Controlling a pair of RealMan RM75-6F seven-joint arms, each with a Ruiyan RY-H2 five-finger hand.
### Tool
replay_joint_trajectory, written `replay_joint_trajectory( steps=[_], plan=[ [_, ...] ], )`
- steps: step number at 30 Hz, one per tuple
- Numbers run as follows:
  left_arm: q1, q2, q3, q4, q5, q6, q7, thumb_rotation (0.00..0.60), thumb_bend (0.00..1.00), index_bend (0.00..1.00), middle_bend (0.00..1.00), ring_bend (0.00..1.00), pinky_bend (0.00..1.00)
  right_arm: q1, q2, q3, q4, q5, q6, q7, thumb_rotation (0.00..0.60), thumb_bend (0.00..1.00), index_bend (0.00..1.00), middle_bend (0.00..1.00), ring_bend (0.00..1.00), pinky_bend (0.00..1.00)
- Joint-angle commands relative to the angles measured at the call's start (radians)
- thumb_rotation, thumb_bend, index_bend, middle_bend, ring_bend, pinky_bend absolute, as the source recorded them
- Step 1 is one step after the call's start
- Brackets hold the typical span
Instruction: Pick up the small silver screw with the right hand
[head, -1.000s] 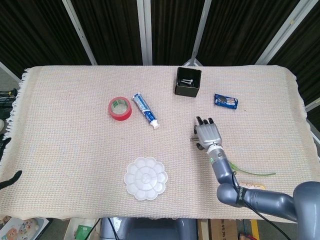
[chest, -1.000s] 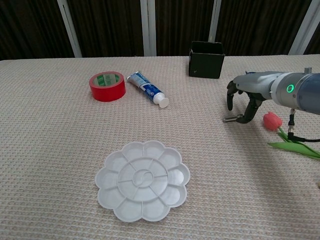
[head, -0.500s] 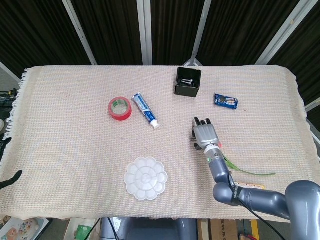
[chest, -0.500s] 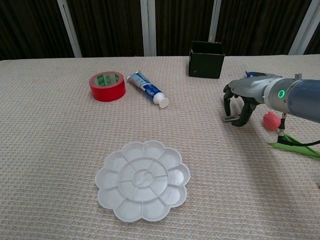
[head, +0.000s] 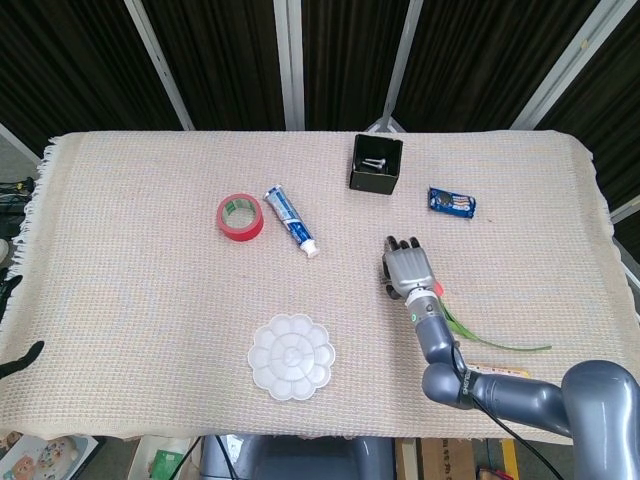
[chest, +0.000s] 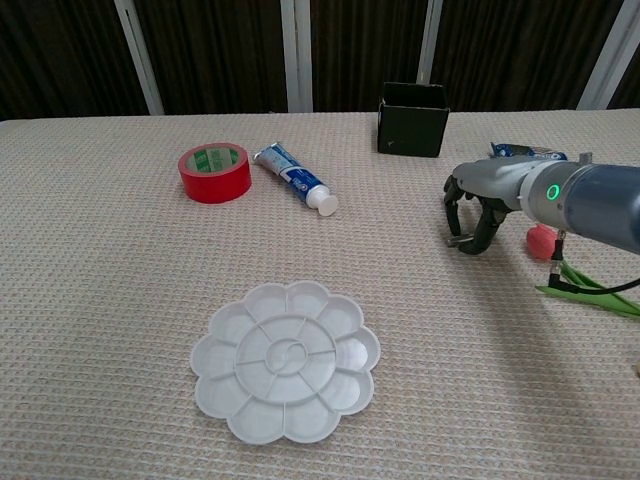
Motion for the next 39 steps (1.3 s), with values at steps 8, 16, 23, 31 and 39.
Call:
replay_joint_trajectory(
  steps=[8, 16, 23, 31, 39],
  plan=[
    [-0.001, -0.002, 0.001, -0.002, -0.001, -0.002, 0.007, 0.600, 0.34, 0.10, 0.00, 0.00, 0.00, 0.004, -0.014, -0.002, 0.020, -0.007, -0.011, 0.006, 0.600, 0.35, 0.54, 0.11, 0.17, 0.11],
    [0.000, -0.002, 0.001, -0.003, 0.001, 0.001, 0.007, 0.600, 0.34, 0.10, 0.00, 0.00, 0.00, 0.005, -0.027, -0.002, 0.031, -0.017, -0.004, 0.009, 0.600, 0.36, 0.58, 0.12, 0.18, 0.12],
    [-0.002, -0.004, 0.001, -0.003, 0.001, -0.001, 0.009, 0.600, 0.34, 0.10, 0.00, 0.00, 0.00, 0.008, -0.036, -0.002, 0.037, -0.023, -0.004, 0.006, 0.600, 0.36, 0.59, 0.12, 0.18, 0.12],
    [-0.001, -0.003, 0.001, -0.003, 0.002, 0.001, 0.007, 0.600, 0.34, 0.10, 0.00, 0.00, 0.00, 0.003, -0.022, 0.018, 0.010, -0.037, 0.006, 0.029, 0.600, 0.36, 0.59, 0.12, 0.18, 0.12],
    [0.001, -0.003, 0.002, -0.004, 0.004, 0.004, 0.008, 0.600, 0.34, 0.10, 0.00, 0.00, 0.00, -0.004, 0.008, 0.031, -0.016, -0.036, 0.009, 0.047, 0.600, 0.36, 0.60, 0.12, 0.18, 0.12]
  ],
)
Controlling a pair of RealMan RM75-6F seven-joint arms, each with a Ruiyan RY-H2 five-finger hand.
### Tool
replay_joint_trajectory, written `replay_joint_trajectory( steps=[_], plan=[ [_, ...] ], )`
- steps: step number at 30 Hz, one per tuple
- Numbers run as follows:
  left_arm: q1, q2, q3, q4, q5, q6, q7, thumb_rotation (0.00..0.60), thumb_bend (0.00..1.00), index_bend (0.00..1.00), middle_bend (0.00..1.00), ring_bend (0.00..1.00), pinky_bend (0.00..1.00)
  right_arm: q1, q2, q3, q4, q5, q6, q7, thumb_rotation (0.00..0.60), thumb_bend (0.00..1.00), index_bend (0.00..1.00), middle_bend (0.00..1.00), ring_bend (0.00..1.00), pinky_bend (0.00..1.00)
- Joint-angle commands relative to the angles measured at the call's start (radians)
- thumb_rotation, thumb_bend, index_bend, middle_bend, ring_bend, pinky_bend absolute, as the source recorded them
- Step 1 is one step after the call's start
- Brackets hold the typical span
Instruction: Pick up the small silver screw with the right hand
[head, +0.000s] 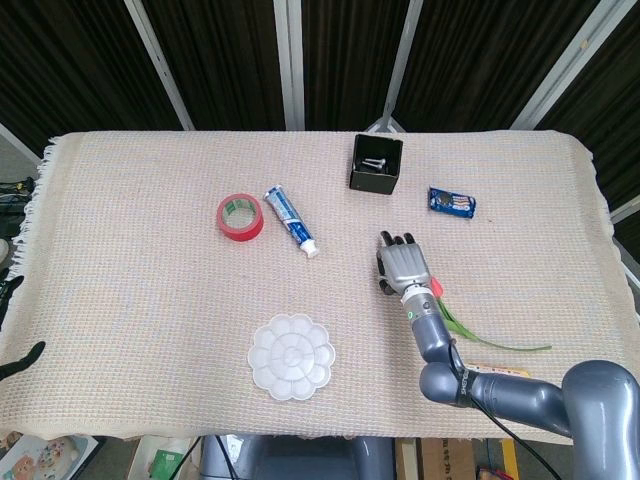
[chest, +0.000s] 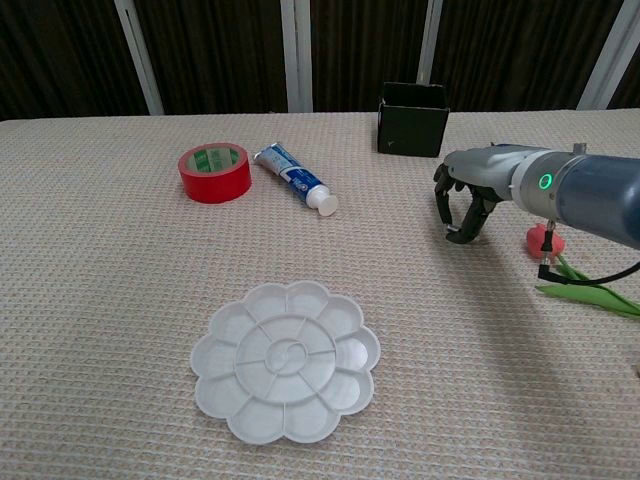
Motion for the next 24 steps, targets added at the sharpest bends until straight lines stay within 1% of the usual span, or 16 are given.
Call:
replay_joint_trajectory(
  steps=[1, 17, 20, 24],
  plan=[
    [0.000, 0.000, 0.000, -0.001, 0.001, 0.000, 0.001, 0.600, 0.34, 0.10, 0.00, 0.00, 0.00, -0.003, 0.006, 0.003, -0.004, 0.001, -0.001, 0.006, 0.600, 0.36, 0.60, 0.12, 0.18, 0.12],
    [-0.001, -0.003, 0.001, -0.003, -0.001, -0.001, 0.011, 0.600, 0.34, 0.10, 0.00, 0.00, 0.00, -0.021, 0.062, 0.031, -0.019, 0.019, -0.032, 0.075, 0.600, 0.36, 0.60, 0.12, 0.18, 0.12],
    [0.000, -0.003, 0.001, -0.004, 0.000, 0.000, 0.012, 0.600, 0.34, 0.10, 0.00, 0.00, 0.00, -0.026, 0.079, 0.043, -0.009, 0.039, -0.042, 0.096, 0.600, 0.36, 0.60, 0.12, 0.18, 0.12],
    [0.000, -0.004, 0.001, -0.005, 0.000, 0.001, 0.014, 0.600, 0.34, 0.10, 0.00, 0.00, 0.00, -0.025, 0.090, 0.041, -0.004, 0.047, -0.050, 0.099, 0.600, 0.36, 0.60, 0.12, 0.18, 0.12]
  ],
)
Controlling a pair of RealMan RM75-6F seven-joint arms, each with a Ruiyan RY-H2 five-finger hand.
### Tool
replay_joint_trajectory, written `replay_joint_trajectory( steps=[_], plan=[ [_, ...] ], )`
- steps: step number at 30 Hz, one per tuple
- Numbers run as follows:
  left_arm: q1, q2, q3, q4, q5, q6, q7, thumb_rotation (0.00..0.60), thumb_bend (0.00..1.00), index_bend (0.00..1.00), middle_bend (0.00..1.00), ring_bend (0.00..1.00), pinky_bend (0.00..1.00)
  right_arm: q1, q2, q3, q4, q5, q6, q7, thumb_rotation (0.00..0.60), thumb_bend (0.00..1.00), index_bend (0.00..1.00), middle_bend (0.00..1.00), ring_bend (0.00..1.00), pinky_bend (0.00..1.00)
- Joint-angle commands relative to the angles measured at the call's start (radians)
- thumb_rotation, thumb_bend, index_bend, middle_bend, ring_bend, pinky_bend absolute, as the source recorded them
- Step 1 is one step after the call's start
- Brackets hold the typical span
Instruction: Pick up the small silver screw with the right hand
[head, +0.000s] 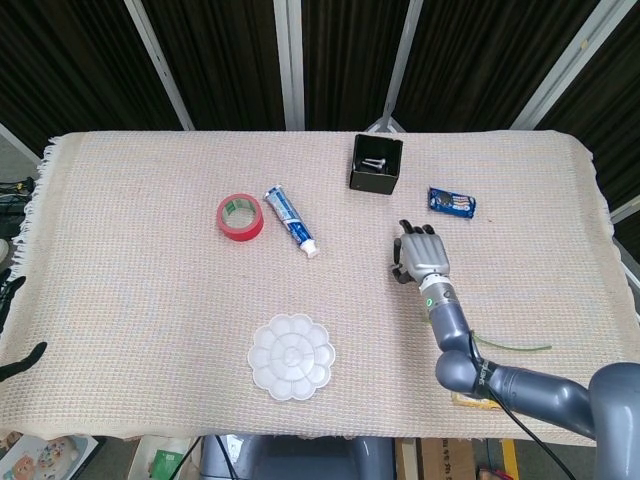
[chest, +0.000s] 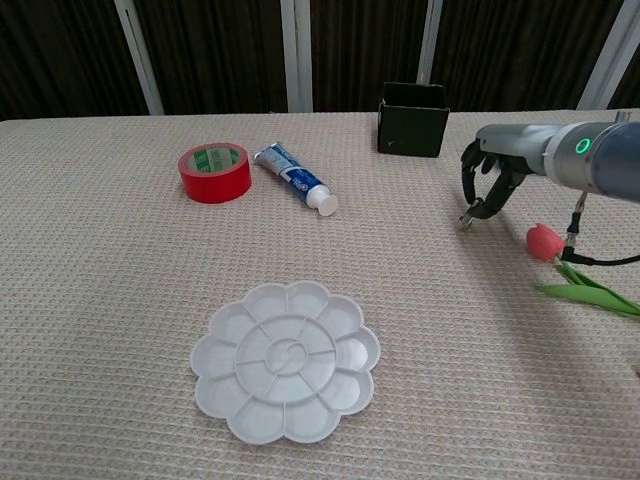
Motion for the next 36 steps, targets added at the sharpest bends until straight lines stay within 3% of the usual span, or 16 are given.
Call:
replay_joint_trajectory(
  steps=[1, 31, 36],
  plan=[
    [0.000, -0.001, 0.000, 0.000, 0.000, 0.000, 0.001, 0.600, 0.34, 0.10, 0.00, 0.00, 0.00, 0.000, 0.004, 0.000, 0.002, 0.004, -0.003, 0.003, 0.600, 0.36, 0.60, 0.12, 0.18, 0.12],
    [0.002, 0.000, 0.001, -0.003, 0.002, 0.003, 0.004, 0.600, 0.34, 0.10, 0.00, 0.00, 0.00, 0.034, 0.003, -0.028, 0.014, 0.047, -0.017, -0.026, 0.600, 0.36, 0.60, 0.12, 0.18, 0.12],
    [0.001, 0.000, 0.002, -0.003, 0.003, 0.002, 0.005, 0.600, 0.34, 0.10, 0.00, 0.00, 0.00, 0.035, 0.009, -0.031, 0.004, 0.050, -0.013, -0.028, 0.600, 0.36, 0.55, 0.12, 0.18, 0.12]
  ],
)
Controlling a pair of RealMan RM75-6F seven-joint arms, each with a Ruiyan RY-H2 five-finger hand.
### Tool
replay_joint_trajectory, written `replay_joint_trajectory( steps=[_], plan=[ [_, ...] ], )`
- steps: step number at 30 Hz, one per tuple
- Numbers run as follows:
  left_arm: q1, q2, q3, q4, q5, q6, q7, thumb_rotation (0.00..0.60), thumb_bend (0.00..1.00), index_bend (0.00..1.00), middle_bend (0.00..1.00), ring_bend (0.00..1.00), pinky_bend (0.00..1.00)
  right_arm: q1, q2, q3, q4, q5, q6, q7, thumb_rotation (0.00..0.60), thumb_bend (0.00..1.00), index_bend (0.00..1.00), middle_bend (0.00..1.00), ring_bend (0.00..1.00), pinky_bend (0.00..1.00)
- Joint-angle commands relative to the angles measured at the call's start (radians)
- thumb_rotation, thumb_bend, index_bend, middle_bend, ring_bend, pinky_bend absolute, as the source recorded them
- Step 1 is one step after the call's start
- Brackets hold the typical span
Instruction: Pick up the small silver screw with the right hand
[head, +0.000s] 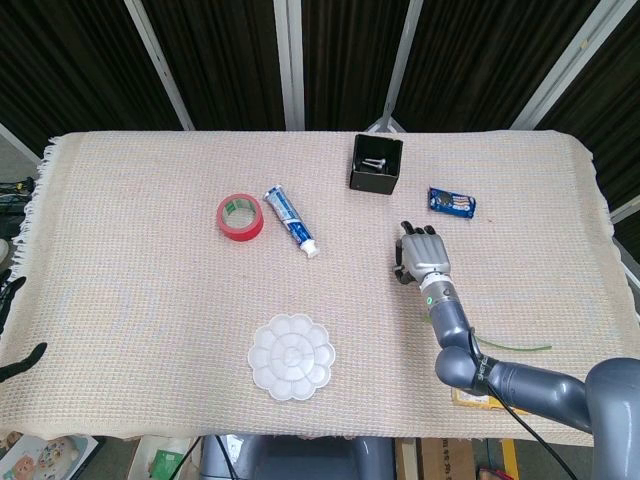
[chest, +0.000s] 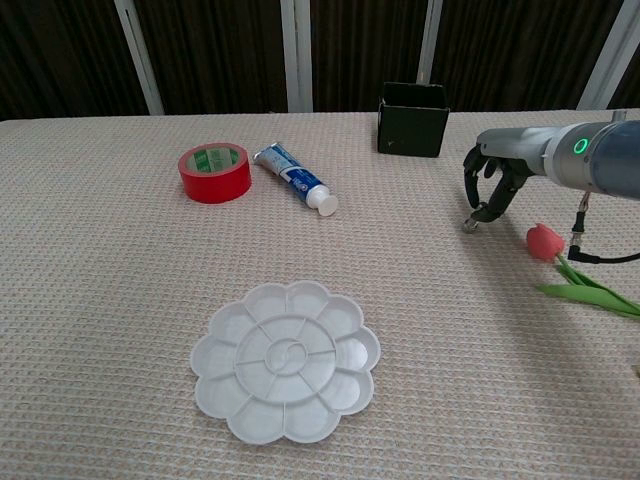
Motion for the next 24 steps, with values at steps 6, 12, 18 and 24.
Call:
replay_joint_trajectory(
  steps=[6, 12, 18, 24],
  plan=[
    [0.001, -0.001, 0.000, -0.002, 0.000, 0.001, 0.002, 0.600, 0.34, 0.10, 0.00, 0.00, 0.00, 0.005, 0.006, -0.004, -0.011, 0.005, 0.004, -0.006, 0.600, 0.36, 0.46, 0.12, 0.16, 0.12],
    [0.000, 0.000, -0.001, -0.002, -0.002, 0.001, 0.000, 0.600, 0.34, 0.10, 0.00, 0.00, 0.00, 0.008, 0.011, -0.009, -0.017, 0.014, 0.004, -0.011, 0.600, 0.36, 0.36, 0.10, 0.12, 0.09],
    [0.000, -0.004, -0.006, 0.002, -0.003, 0.006, -0.002, 0.600, 0.34, 0.10, 0.00, 0.00, 0.00, 0.006, 0.083, -0.012, -0.111, 0.006, 0.014, -0.022, 0.600, 0.33, 0.26, 0.07, 0.08, 0.06],
    [-0.001, -0.004, -0.004, 0.002, -0.005, 0.001, -0.001, 0.600, 0.34, 0.10, 0.00, 0.00, 0.00, -0.050, 0.236, -0.002, -0.289, -0.066, 0.127, 0.009, 0.600, 0.33, 0.22, 0.06, 0.07, 0.06]
  ],
)
